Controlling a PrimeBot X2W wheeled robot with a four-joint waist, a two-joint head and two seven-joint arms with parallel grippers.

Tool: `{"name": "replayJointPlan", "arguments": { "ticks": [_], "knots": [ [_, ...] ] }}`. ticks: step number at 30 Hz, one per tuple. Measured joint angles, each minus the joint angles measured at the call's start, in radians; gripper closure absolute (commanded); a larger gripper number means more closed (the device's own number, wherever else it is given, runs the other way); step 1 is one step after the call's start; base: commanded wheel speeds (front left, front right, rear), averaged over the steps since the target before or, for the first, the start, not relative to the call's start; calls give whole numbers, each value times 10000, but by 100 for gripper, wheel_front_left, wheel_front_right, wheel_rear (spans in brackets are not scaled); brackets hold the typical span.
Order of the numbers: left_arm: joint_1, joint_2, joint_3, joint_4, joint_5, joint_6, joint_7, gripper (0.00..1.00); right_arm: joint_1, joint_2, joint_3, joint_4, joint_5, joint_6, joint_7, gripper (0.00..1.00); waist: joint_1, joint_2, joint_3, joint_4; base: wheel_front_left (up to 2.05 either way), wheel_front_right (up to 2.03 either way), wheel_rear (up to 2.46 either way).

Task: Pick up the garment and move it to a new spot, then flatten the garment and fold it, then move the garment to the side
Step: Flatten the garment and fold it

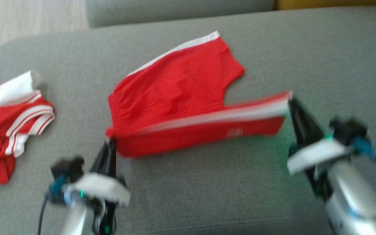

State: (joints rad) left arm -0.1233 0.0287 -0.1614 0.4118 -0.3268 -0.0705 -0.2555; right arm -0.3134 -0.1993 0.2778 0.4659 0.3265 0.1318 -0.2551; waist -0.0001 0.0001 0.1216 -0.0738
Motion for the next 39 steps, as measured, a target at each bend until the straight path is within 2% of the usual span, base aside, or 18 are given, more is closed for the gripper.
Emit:
{"name": "replayJointPlan", "arguments": {
  "ticks": [2, 9, 19, 25, 30, 31, 32, 33, 34, 35, 39],
  "knots": [
    [-334, 2, -35, 6, -25, -2, 0, 100, -434, 6, -56, 104, -17, 0, 0, 100, 0, 0, 120, 66, 0, 0, 0],
    [-2426, -6, -571, 700, -165, 33, 0, 100, -3157, 4, -188, 1655, -155, 0, 105, 100, 0, 0, 1025, 638, 0, 0, 0],
    [-4815, -15, -1264, 1112, -1193, 558, -2, 100, -6351, -21, -209, 4130, -869, 0, 146, 100, 1, 0, 2527, 1476, 0, 0, 0],
    [-5460, -31, -1850, 1269, -2142, 928, -4, 100, -7400, 36, -631, 5386, -1365, 0, 71, 100, 1, 0, 3287, 1996, 0, 0, 0],
    [-5895, -35, -2259, 1413, -2230, 1104, -4, 100, -8093, 127, -1058, 5906, -2006, 0, 44, 100, 2, -1, 3881, 2206, 0, 0, 0],
    [-6008, -33, -2314, 1413, -2230, 1151, -4, 87, -8195, 127, -1204, 5906, -2140, 0, 44, 100, 2, -1, 3979, 2240, 0, 0, 0],
    [-6114, -31, -2383, 1413, -2226, 1151, -4, 58, -8293, 127, -1317, 5898, -2263, 0, 44, 100, 3, -1, 4068, 2273, 0, 0, 0],
    [-6206, -31, -2451, 1415, -2222, 1151, -4, 0, -8357, 144, -1476, 5883, -2389, 0, 44, 85, 3, -1, 4149, 2303, 0, 0, 0],
    [-6267, -33, -2489, 1417, -2220, 1151, -6, 0, -8396, 184, -1657, 5866, -2493, 0, 44, 19, 3, -1, 4213, 2329, 0, 0, 0],
    [-6297, -35, -2518, 1417, -2220, 1151, -10, 0, -8409, 207, -1787, 5864, -2619, 0, 44, 0, 3, -1, 4262, 2351, 0, 0, 0],
    [-6292, -31, -2546, 1413, -2075, 1335, -10, 0, -8402, 343, -2286, 5695, -3018, 0, 42, 0, 3, -1, 4326, 2356, 0, 0, 0]
  ]
}}
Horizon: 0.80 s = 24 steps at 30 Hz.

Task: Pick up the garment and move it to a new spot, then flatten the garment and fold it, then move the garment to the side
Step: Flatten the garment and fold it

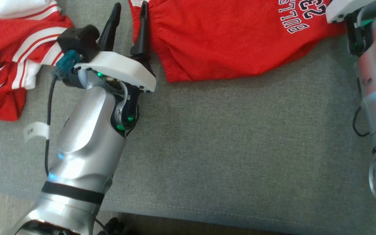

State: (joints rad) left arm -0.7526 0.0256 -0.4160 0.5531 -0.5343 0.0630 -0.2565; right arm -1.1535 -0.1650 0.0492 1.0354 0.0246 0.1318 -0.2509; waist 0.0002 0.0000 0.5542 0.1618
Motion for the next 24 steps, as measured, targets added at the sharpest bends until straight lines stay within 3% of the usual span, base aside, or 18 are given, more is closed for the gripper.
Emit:
{"name": "replayJointPlan", "arguments": {
  "ticks": [7, 17, 18, 19, 24],
  "knots": [
    [560, 2, 198, -224, 504, 261, 0, 0, 743, 12, -192, -245, -395, 0, -2, 0, -1, 0, -288, -144, 0, 0, 0],
    [1710, 10, 416, -579, 660, 449, 0, 0, 1615, 4, 826, 995, 81, 0, 146, 0, -2, 1, -798, -248, 0, 0, 0],
    [1819, 10, 405, -583, 780, 514, 0, 0, 1591, 8, 982, 1216, 247, 0, 353, 64, -2, 1, -861, -249, 0, 0, 0],
    [1848, 10, 407, -593, 782, 516, 0, 0, 1563, 13, 1081, 1325, 330, 0, 468, 100, -2, 1, -895, -242, 0, 0, 0],
    [2150, 12, 412, -629, 888, 529, 0, 0, 1570, 194, 1283, 1666, 1003, 0, 571, 100, -2, 1, -1126, -243, 0, 0, 0]
  ]
}}
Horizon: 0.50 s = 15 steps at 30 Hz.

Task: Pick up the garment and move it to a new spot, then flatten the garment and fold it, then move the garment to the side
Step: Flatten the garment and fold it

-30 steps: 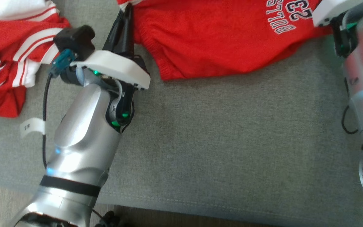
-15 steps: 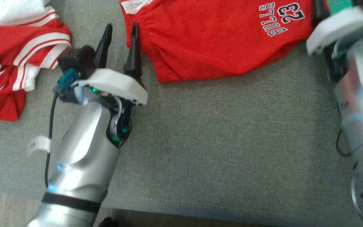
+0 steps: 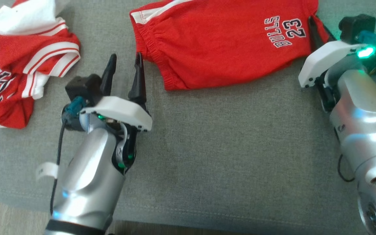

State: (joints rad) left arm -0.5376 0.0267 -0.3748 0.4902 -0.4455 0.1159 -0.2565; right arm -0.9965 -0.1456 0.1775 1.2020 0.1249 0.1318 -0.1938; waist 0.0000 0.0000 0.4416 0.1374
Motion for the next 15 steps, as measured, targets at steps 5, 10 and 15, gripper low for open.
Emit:
{"name": "replayJointPlan", "arguments": {
  "ticks": [5, 10, 15],
  "knots": [
    [362, 2, 19, 84, 213, 0, 0, 0, 237, 48, -61, 161, 671, 0, -125, 100, 0, 0, -310, -67, 0, 0, 0],
    [979, 6, 203, 197, 311, 0, 0, 0, 1113, 33, -215, 100, 1565, 0, -364, 100, 0, 0, -841, -257, 0, 0, 0],
    [1519, 23, 372, 234, 382, -2, 0, 0, 1923, -240, -107, -443, 2174, 0, -470, 100, 0, 0, -1337, -519, 0, 0, 0]
  ]
}}
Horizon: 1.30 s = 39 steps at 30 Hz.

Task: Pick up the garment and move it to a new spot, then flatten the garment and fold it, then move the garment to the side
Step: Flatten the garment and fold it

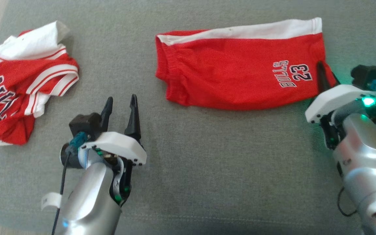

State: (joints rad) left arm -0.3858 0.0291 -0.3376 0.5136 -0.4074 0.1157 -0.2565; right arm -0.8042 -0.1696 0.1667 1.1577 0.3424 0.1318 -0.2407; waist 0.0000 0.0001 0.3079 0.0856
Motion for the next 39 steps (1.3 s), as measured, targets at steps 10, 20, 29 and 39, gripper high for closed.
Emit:
{"name": "replayJointPlan", "arguments": {
  "ticks": [10, 20, 29, 39],
  "knots": [
    [458, 2, 142, 73, 192, -117, 2, 0, 431, -343, 807, -2702, 357, 0, -92, 100, 0, 0, -387, -115, 0, 0, 0],
    [612, 15, -313, 249, 171, -192, 2, 0, 368, 757, 3494, -3662, 663, 0, -36, 100, 0, 0, -665, 715, 0, 0, 0],
    [940, 33, -675, 297, 71, -86, 2, 0, 917, 966, 4869, -3551, 1998, -2, 0, 0, 0, 0, -880, 1226, 0, 0, 0],
    [946, 33, -242, 196, 543, 77, 4, 0, 1615, 830, 2140, -4109, 1354, -2, -102, 0, 0, 0, -968, 305, 0, 0, 0]
  ]
}}
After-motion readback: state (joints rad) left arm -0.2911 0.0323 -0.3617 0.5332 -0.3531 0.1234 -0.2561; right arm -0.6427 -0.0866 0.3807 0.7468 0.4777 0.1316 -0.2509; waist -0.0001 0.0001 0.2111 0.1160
